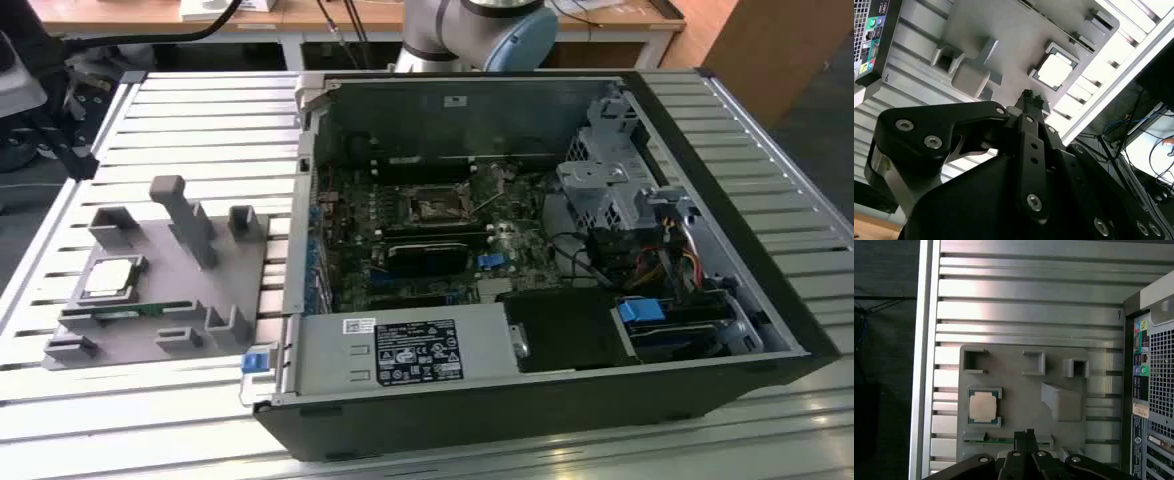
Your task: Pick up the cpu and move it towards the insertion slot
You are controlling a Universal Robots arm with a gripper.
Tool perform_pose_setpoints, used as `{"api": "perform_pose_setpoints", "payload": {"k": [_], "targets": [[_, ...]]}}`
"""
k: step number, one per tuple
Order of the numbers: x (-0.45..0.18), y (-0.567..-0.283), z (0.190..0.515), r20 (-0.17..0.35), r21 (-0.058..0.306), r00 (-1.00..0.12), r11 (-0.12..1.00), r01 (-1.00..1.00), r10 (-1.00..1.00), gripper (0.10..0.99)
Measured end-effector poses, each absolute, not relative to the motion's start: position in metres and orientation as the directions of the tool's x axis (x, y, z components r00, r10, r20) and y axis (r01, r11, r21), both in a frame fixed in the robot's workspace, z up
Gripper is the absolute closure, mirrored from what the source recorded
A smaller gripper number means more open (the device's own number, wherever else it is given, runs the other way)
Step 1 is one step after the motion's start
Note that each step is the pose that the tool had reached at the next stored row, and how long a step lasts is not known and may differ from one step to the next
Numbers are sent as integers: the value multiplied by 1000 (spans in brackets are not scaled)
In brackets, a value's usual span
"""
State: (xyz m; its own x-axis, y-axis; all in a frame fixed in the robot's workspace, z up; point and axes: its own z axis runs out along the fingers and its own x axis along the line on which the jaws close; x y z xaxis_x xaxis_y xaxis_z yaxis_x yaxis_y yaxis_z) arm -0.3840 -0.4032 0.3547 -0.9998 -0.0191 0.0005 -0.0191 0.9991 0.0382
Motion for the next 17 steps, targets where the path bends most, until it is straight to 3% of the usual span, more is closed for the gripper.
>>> {"api": "perform_pose_setpoints", "payload": {"k": [17], "targets": [[-405, -403, 354, 1, 38, -1000, 999, -19, -19, 980]]}}
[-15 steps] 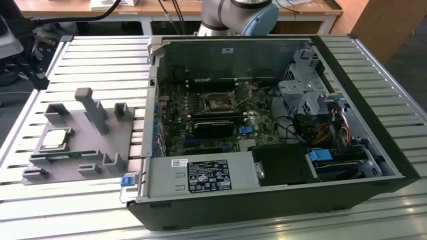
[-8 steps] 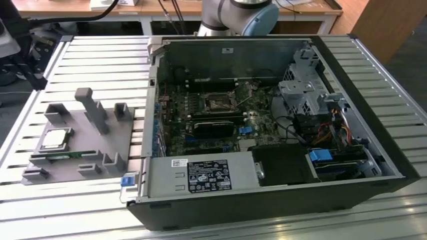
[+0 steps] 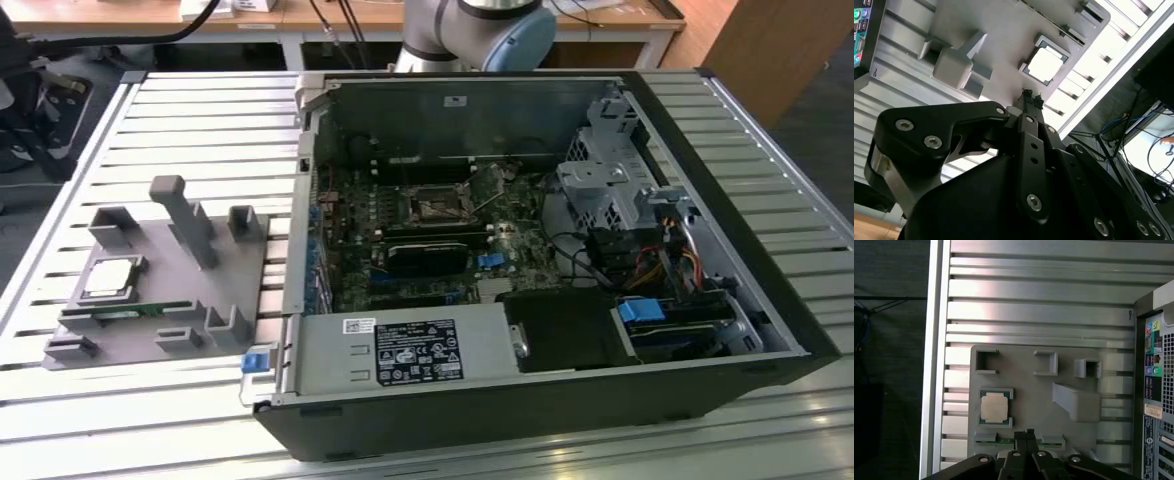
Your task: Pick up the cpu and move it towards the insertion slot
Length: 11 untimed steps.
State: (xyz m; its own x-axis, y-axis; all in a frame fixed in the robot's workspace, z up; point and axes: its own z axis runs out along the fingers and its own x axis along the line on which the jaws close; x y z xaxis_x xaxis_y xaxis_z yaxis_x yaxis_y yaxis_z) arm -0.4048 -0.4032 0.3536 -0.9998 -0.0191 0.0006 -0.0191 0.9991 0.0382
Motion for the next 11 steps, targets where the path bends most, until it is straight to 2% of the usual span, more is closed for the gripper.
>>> {"api": "perform_pose_setpoints", "payload": {"k": [11], "targets": [[-427, -403, 351, 0, 38, -1000, 999, -19, -19, 980]]}}
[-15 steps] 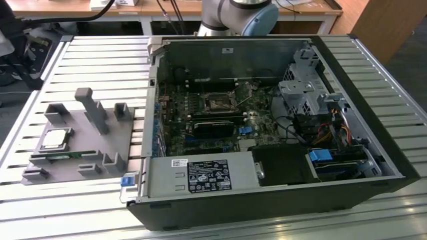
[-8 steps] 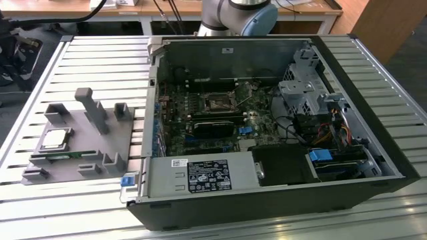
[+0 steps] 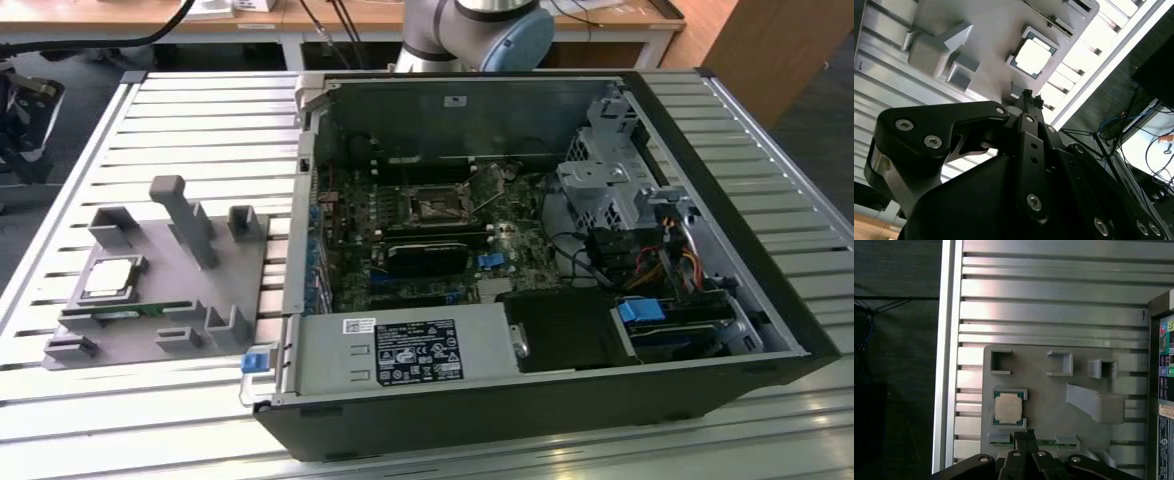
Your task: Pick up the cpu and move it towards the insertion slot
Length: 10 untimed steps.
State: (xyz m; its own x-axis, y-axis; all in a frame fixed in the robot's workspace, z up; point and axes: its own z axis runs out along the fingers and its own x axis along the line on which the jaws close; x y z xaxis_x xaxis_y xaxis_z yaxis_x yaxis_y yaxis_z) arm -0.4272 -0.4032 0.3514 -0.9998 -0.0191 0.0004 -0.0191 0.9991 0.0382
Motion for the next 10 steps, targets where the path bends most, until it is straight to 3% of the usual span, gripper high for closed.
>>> {"api": "perform_pose_setpoints", "payload": {"k": [7, 10], "targets": [[-434, -403, 348, 0, 38, -1000, 999, -19, -19, 973], [-435, -403, 345, 1, 37, -1000, 999, -19, -19, 792]]}}
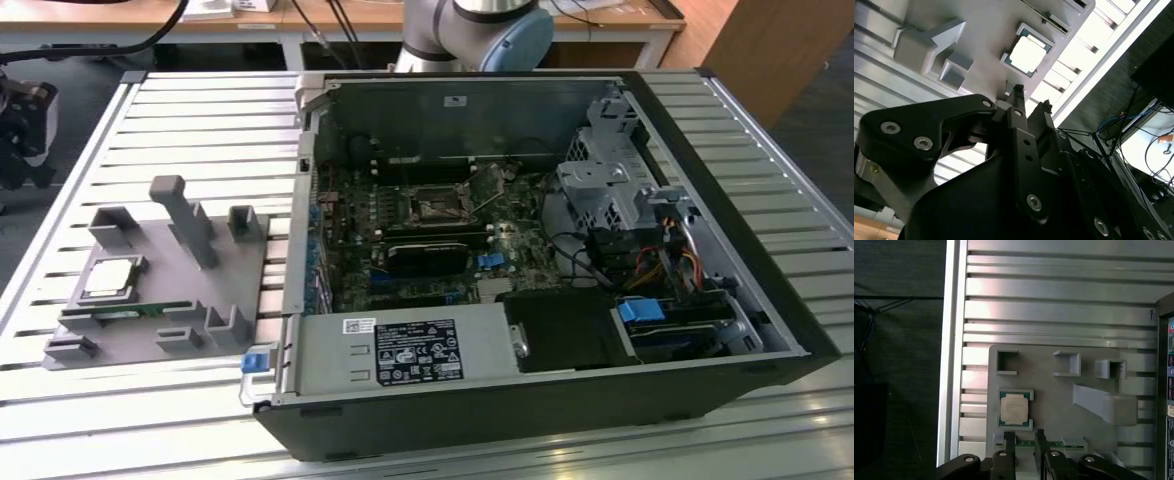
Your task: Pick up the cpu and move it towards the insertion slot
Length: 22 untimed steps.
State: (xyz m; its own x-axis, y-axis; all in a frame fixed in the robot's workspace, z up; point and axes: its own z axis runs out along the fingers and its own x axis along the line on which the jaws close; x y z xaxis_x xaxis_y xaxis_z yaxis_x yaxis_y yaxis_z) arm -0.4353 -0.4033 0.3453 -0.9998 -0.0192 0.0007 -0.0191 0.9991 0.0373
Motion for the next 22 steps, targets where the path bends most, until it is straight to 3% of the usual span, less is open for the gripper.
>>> {"api": "perform_pose_setpoints", "payload": {"k": [1, 4, 7, 8, 22], "targets": [[-435, -403, 345, 1, 37, -1000, 999, -19, -19, 792], [-436, -404, 343, 1, 37, -1000, 999, -19, -19, 620], [-436, -404, 339, 1, 37, -1000, 999, -19, -19, 561], [-436, -404, 338, 1, 37, -1000, 999, -19, -19, 498], [-439, -404, 328, 1, 37, -1000, 999, -19, -19, 498]]}}
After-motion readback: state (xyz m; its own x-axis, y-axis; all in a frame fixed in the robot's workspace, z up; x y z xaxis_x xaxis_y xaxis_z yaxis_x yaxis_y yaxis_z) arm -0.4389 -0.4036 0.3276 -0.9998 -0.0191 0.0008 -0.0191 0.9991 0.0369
